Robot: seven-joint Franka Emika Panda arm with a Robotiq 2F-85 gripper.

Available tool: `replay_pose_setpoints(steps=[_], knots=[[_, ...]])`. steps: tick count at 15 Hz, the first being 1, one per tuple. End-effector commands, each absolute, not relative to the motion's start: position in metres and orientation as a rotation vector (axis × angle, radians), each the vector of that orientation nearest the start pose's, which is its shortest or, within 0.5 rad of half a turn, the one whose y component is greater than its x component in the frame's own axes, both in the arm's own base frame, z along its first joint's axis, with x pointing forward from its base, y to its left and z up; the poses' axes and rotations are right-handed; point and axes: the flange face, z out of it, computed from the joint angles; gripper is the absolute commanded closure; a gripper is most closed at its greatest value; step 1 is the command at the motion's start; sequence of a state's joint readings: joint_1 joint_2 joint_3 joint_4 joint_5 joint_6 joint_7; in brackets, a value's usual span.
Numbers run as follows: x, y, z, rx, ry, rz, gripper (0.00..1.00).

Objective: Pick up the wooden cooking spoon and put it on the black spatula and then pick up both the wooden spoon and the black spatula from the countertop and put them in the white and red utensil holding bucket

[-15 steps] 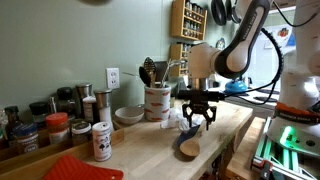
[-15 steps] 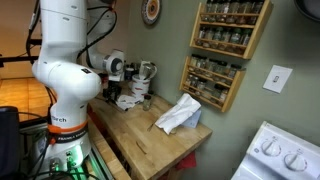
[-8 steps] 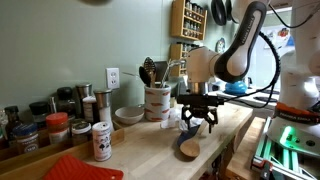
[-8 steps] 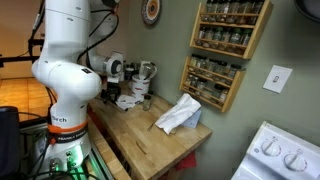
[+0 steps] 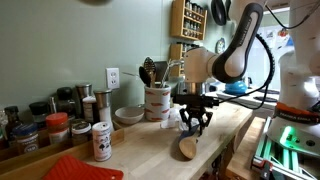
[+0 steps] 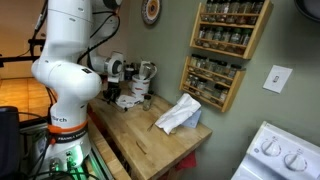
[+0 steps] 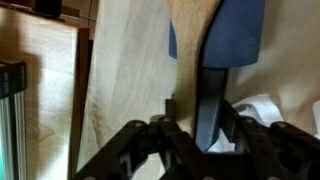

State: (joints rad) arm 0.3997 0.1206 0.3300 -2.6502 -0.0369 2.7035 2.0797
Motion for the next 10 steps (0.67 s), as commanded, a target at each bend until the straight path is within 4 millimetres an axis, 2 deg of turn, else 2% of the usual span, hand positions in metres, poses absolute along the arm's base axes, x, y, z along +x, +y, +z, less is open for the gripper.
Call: replay_pose_setpoints(steps=[1,2,3,4,5,8,10], knots=[[0.308,0.286,0.196,-2.521,1.959,0.028,0.81],[0.309,0.287,0.199,-2.523,1.950,0.024,0.85],[0.309,0.286,0.200,-2.528,1.944,0.021,0.94],[0.309,0.286,0.201,-2.539,1.936,0.023,0.96],[0.309,0.286,0.201,-2.546,1.930,0.028,0.93],[0.309,0.285,0.201,-2.568,1.930,0.046,0.93],[0.311,0.284,0.210,-2.562,1.923,0.058,0.94]])
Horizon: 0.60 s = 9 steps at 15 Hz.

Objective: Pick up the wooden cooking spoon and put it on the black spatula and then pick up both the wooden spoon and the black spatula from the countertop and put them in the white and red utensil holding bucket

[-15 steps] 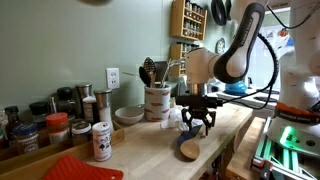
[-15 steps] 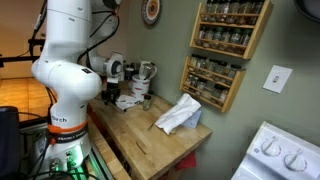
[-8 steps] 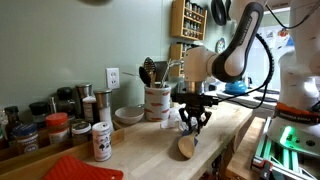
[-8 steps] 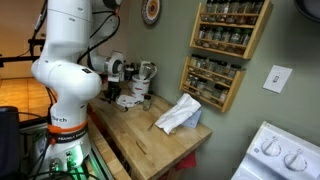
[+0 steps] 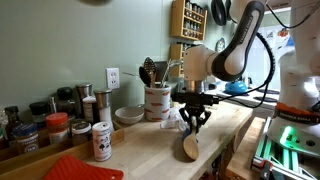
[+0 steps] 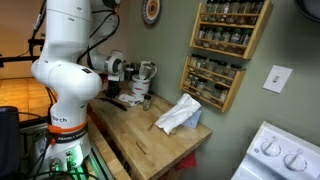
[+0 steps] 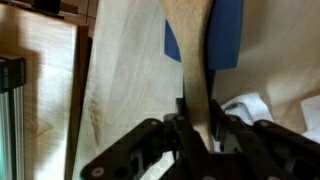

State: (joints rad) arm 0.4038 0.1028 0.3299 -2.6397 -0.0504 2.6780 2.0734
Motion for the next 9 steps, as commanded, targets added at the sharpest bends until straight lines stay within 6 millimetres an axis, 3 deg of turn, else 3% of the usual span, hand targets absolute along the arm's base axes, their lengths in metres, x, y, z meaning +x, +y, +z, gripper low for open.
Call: replay_pose_setpoints(steps=[1,6,9], knots=[[0.312,0.283,0.217,-2.560,1.914,0.072,0.94],[0.328,0.279,0.254,-2.558,1.930,0.146,0.97],[0.339,0.279,0.259,-2.552,1.967,0.186,0.97]])
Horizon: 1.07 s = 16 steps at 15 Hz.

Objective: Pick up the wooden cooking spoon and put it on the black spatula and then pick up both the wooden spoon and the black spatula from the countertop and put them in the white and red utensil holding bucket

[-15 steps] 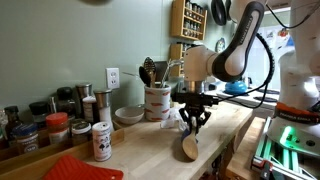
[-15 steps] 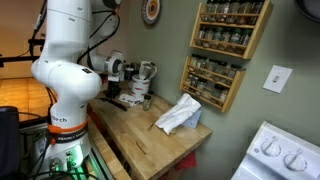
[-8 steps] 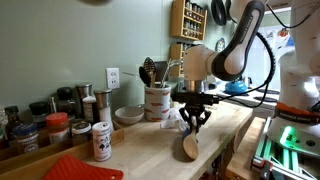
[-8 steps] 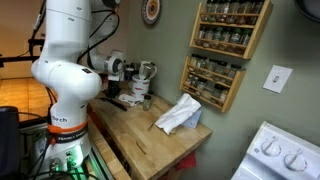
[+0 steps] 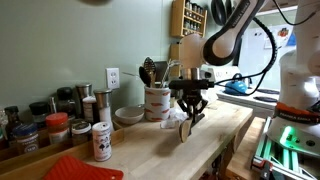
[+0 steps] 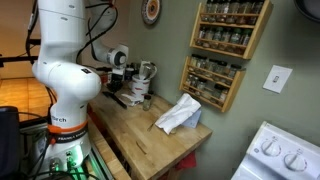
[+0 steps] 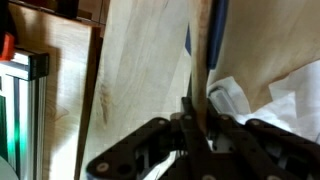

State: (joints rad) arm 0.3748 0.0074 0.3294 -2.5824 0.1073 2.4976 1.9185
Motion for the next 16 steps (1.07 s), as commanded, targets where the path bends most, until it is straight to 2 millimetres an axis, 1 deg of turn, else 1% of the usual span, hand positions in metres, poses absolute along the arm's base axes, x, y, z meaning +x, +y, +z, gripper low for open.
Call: replay_pose_setpoints(steps=[1,4,7,8,9,11,12,13,15,16], knots=[[0.342,0.279,0.261,-2.542,1.969,0.201,0.97],[0.349,0.276,0.274,-2.475,1.980,0.234,0.97],[0.357,0.276,0.298,-2.359,1.975,0.295,0.97],[0.359,0.277,0.306,-2.333,1.978,0.286,0.97],[0.359,0.279,0.285,-2.382,1.989,0.271,0.86],[0.362,0.280,0.299,-2.344,1.982,0.266,0.86],[0.362,0.280,0.302,-2.338,1.980,0.263,0.86],[0.362,0.280,0.303,-2.336,1.979,0.262,0.97],[0.369,0.274,0.315,-2.274,1.975,0.273,0.97],[0.372,0.272,0.324,-2.247,1.967,0.271,0.97]])
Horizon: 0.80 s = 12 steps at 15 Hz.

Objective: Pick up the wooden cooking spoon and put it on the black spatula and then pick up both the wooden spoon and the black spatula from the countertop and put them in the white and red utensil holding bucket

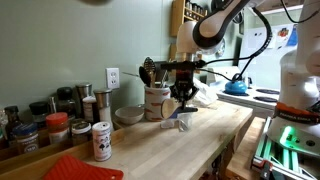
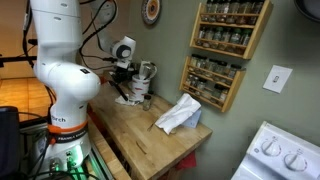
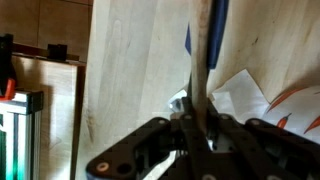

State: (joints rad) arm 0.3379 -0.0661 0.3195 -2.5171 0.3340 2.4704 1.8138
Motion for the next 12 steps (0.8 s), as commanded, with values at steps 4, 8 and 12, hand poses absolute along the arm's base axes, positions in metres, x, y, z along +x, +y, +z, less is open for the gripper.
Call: replay_pose_setpoints(steps=[4,8,12], knots=[[0.383,0.264,0.358,-2.155,1.912,0.306,0.97],[0.387,0.249,0.387,-2.084,1.820,0.383,0.97],[0.387,0.235,0.400,-2.027,1.770,0.466,0.97]])
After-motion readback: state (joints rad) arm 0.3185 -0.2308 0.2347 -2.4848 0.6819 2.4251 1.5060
